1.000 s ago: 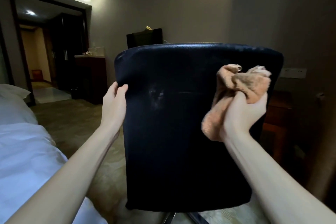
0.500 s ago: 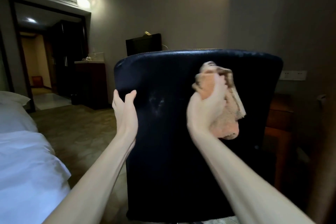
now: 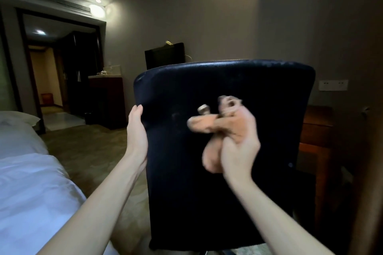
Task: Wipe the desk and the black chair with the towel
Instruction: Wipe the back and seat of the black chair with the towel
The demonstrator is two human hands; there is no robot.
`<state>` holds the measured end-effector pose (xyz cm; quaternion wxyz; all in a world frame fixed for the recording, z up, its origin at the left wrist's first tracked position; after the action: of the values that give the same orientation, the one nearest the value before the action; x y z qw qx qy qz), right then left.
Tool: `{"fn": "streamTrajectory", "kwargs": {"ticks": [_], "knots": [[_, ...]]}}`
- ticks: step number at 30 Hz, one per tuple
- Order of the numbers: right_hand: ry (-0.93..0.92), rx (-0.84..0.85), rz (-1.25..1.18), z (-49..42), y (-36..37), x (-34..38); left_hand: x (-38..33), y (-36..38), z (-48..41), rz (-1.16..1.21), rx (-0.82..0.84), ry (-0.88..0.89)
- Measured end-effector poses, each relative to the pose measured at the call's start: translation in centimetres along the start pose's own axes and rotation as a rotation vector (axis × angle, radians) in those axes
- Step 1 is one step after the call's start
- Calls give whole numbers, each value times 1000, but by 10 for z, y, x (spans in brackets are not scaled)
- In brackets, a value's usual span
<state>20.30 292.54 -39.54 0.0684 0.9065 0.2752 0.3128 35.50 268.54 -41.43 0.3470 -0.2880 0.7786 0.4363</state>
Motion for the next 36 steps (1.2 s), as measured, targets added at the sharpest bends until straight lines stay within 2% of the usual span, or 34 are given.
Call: {"fn": "streamTrajectory", "kwargs": {"ticks": [2,4,6,10,13,16,19,20,23,25,27,31,33,36], "knots": [[16,-134,50,-24,-47,2,5,1,-2,-5,4,-9],[-58,-244,259,-45,-84,4,15,-2,-6,0,-21,-33],[-46,-271,307,-65,-92,-3,31,-10,-20,-10,-24,-46],[-84,-234,370,-96,-52,22,1,13,13,38,38,-71],[-158,1,631,-84,23,26,-13,21,32,20,54,-34],[-481,254,885,-24,87,7,-14,11,22,14,70,5],[-752,552,857,54,122,-30,-12,-5,6,24,88,17],[-768,689,819,81,129,-47,-13,-7,5,29,100,9],[-642,1096,787,153,131,-104,-14,-10,0,44,123,-12],[-614,1190,814,177,122,-124,-16,-11,-1,9,104,-6],[-679,1069,787,168,113,-108,-16,-12,3,-21,88,11],[-709,484,478,74,91,-6,-6,-19,11,-42,78,-36],[-780,383,413,36,95,49,-1,-25,11,-2,81,-87],[-956,324,491,-2,119,111,-3,-25,13,45,89,-139]]}}
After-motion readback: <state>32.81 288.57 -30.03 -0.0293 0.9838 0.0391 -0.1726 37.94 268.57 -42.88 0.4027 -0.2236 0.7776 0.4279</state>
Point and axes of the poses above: each hand's wrist, its own z-axis away from the middle knuckle, its own y-axis out of the palm, x = y × z, the point moved 10 cm from there along -z, towards the middle knuckle, and after that the axes turned 8 degrees about z, right-handed, at the moved point
